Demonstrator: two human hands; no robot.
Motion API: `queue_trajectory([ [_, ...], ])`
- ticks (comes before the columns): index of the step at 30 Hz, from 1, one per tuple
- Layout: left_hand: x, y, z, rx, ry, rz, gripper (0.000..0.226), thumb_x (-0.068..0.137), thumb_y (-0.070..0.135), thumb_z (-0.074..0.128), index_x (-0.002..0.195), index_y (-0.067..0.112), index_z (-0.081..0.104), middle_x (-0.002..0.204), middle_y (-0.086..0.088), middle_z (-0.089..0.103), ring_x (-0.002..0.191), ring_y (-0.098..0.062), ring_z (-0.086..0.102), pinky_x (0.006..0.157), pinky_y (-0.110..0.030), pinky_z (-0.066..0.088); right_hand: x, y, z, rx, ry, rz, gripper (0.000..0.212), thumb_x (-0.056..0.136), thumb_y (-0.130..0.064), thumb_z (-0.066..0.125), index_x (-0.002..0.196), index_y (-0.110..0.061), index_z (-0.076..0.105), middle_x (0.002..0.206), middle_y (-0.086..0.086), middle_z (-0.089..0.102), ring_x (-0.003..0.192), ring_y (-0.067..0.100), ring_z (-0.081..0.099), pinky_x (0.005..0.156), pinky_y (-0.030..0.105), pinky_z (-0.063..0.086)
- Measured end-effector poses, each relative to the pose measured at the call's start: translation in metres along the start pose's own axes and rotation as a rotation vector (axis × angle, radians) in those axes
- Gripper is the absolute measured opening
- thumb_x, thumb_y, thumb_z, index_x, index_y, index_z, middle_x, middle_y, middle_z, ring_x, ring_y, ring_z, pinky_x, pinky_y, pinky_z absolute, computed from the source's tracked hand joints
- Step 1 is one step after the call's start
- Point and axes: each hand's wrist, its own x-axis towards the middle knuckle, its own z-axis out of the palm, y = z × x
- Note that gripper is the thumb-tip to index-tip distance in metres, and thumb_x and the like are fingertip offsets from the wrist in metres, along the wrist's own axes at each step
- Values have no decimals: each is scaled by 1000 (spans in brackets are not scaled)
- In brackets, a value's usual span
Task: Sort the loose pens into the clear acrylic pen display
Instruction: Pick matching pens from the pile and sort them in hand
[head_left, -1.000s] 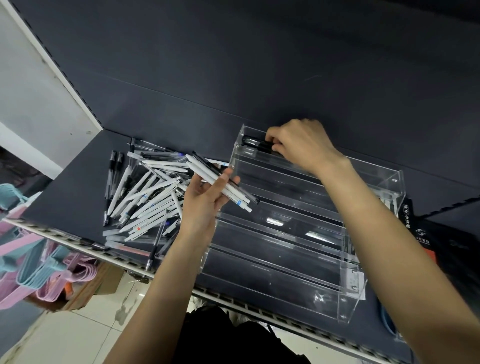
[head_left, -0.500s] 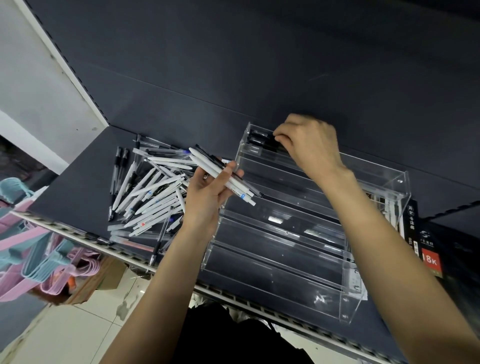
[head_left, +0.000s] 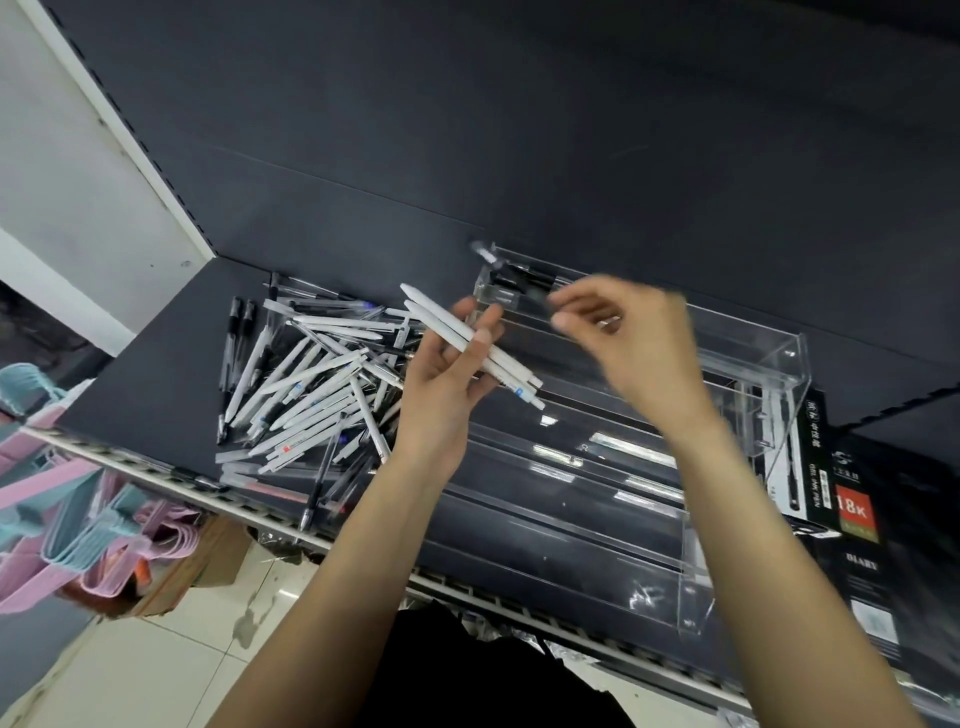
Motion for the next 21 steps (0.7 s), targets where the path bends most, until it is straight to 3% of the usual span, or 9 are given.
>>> queue_trajectory([
  [2, 2, -1, -3, 22, 37, -10, 28, 93, 8, 55, 116, 23, 58, 115, 2, 66, 110, -14, 62, 86, -30, 54, 9, 15, -15, -232, 100, -40, 11, 83, -25, 70, 93, -26, 73, 85, -11, 70, 71, 5, 62, 70, 24, 50],
  [4, 3, -2, -7, 48, 65, -17, 26, 93, 8, 56, 113, 24, 59, 106, 2, 63, 100, -12, 62, 76, -23, 54, 18, 29, -23, -347, 86, -50, 11, 84, -26, 69, 93, -24, 73, 91, -7, 70, 77, 13, 64, 71, 28, 50],
  [8, 3, -3, -10, 46, 78, -31, 23, 94, 5, 53, 111, 20, 59, 96, 2, 62, 85, -7, 62, 68, -18, 53, 34, 40, -16, -466, 6, -100, 11, 85, -24, 68, 94, -21, 73, 93, -4, 69, 83, 20, 64, 68, 26, 41],
  [14, 3, -4, -11, 59, 77, -47, 21, 94, 6, 54, 107, 21, 60, 99, 1, 62, 86, -9, 62, 70, -20, 54, 52, 39, 0, -710, -55, -175, 11, 88, -26, 62, 94, -19, 68, 95, -1, 67, 92, 24, 60, 64, 28, 35],
  [21, 4, -1, -13, 45, 96, -58, 22, 93, 8, 55, 111, 20, 60, 106, -4, 60, 90, -8, 63, 72, -21, 54, 57, 38, 5, -716, -111, -174, 16, 86, -31, 65, 94, -17, 66, 94, 1, 65, 84, 29, 62, 64, 28, 38],
])
